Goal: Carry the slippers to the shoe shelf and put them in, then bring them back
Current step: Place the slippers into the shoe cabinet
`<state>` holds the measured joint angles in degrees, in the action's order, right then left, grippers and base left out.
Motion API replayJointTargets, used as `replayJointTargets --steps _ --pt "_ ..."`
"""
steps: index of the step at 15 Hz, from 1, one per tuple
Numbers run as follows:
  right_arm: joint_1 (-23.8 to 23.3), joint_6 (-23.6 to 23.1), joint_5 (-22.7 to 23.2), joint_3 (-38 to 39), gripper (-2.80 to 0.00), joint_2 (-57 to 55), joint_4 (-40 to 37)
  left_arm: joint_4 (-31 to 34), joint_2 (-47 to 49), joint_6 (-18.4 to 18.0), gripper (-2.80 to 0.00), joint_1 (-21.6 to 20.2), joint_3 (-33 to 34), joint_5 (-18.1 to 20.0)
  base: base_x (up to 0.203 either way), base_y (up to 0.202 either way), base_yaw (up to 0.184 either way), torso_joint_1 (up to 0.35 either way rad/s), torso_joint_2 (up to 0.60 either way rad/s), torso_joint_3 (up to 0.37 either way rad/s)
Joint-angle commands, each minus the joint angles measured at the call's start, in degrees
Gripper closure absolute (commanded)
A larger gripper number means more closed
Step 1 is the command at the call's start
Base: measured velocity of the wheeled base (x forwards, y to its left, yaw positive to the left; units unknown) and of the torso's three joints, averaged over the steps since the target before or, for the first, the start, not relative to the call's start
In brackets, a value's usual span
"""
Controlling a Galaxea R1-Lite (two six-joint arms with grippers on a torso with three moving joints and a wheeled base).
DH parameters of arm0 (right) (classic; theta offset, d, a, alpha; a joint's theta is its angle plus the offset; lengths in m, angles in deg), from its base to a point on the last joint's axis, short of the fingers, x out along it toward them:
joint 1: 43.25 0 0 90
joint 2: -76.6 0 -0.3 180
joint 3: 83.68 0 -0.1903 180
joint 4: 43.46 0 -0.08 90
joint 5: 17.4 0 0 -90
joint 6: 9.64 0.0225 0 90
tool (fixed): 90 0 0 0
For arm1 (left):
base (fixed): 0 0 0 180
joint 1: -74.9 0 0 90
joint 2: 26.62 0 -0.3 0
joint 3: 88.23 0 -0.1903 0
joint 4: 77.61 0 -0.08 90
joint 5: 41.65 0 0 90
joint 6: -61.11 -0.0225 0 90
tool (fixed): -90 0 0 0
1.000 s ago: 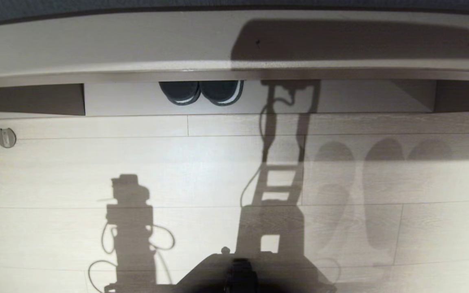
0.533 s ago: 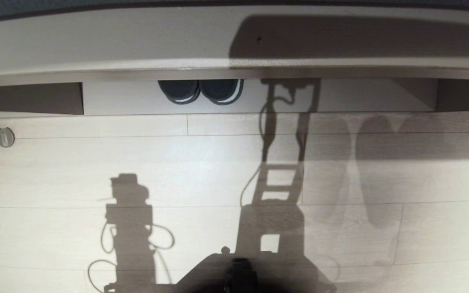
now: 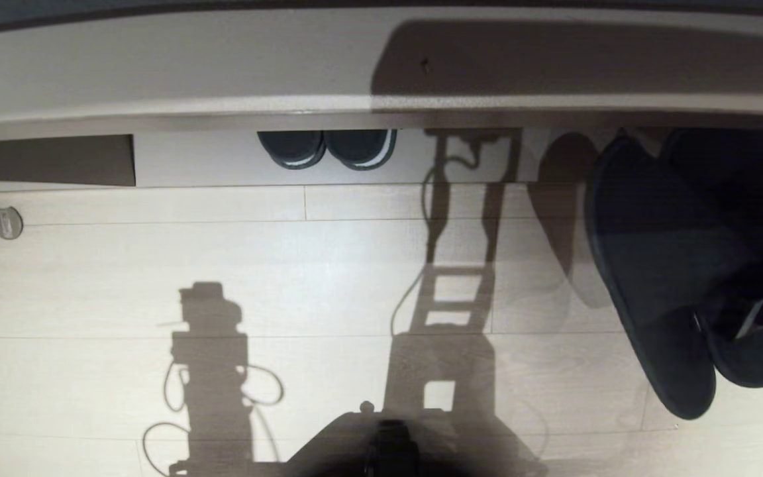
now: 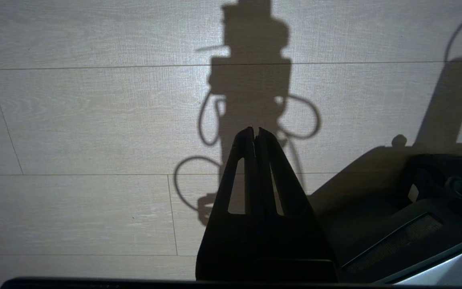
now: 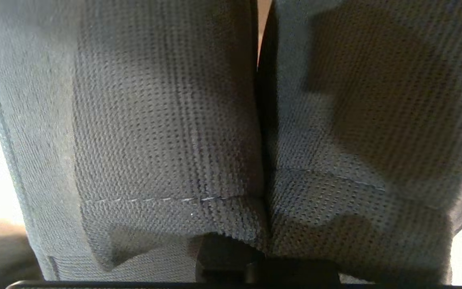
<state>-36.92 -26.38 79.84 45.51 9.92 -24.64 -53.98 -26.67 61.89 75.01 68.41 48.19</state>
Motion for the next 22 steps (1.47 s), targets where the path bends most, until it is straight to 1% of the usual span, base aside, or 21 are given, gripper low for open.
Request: replayJointTargets --steps 1,3,5,7,16,19,22 --pt "0.42 -0.89 -0.99 -1.11 0.00 -6.45 2.09 0.00 0.05 0.02 0.00 -0.02 0.00 -0.02 0.000 0.000 0.000 0.000 0.00 0.000" --pt "0.44 -0.96 -1.47 -1.37 0.00 -7.14 3.81 0.00 0.05 0.02 0.00 -0.02 0.00 -0.02 0.000 0.000 0.000 0.000 0.00 0.000" --pt "0.64 -1.09 -2.55 -1.94 0.00 -12.99 13.67 0.00 0.05 0.02 0.00 -0.02 0.00 -0.02 0.000 0.000 0.000 0.000 0.00 0.000" --pt "1.11 -1.11 -4.20 -3.50 0.00 -17.09 20.71 0.00 0.05 0.02 0.00 -0.02 0.00 -0.02 0.000 0.000 0.000 0.000 0.00 0.000" --pt "1.04 -0.36 -3.96 -17.62 0.00 -23.60 21.14 0.00 0.05 -0.06 0.00 -0.02 0.00 -0.02 0.000 0.000 0.000 0.000 0.00 0.000" --pt "0.91 0.92 -3.70 -26.29 0.00 -27.40 20.67 0.00 0.05 -0.07 0.00 -0.02 0.00 -0.02 0.000 0.000 0.000 0.000 0.00 0.000" --pt "0.88 2.01 -3.56 -33.05 0.00 -30.81 19.69 0.00 0.05 -0.07 0.00 -0.02 0.00 -0.02 0.000 0.000 0.000 0.000 0.00 0.000"
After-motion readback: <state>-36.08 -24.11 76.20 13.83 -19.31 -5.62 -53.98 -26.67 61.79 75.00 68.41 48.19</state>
